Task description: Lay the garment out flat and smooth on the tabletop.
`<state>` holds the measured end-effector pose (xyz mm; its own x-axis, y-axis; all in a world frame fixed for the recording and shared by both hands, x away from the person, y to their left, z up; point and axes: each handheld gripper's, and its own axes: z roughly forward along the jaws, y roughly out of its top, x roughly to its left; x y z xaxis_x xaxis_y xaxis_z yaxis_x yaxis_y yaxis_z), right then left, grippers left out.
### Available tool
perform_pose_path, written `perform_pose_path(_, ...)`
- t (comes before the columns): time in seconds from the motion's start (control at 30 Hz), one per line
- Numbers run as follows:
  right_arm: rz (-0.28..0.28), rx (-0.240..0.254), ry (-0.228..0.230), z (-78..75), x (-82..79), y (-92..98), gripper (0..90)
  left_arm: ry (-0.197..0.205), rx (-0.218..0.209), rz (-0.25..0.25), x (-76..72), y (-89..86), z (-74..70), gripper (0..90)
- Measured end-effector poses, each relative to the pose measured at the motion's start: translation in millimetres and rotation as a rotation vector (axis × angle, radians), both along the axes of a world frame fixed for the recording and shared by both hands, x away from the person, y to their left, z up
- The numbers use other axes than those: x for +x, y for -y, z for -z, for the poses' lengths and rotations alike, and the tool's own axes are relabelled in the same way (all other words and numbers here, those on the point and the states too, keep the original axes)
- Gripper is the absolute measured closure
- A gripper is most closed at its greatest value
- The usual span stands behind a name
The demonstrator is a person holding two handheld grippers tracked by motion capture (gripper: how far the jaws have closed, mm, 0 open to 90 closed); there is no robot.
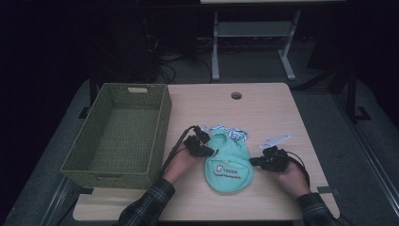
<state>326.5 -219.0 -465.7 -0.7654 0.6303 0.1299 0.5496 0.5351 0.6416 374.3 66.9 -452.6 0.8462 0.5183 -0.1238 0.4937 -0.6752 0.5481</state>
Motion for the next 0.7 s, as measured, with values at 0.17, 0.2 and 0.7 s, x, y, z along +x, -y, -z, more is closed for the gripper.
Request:
perform_pose_path(0.17,-0.016,0.016,0.001,0.0,-8.2,3.4,90.0,0.011,-0.008,0.025,-15.4,-1.0,1.1,88.8)
perform_pose_path(0.2,-0.011,0.024,0.006,-1.0,-7.7,3.8,89.9,0.018,-0.014,0.019,-16.9,-0.6,1.7,88.9)
perform_pose_path(0.7,0.107,0.157,0.017,-9.4,74.6,-7.0,81.4,0.022,-0.019,0.043,-15.1,-2.7,2.6,89.7)
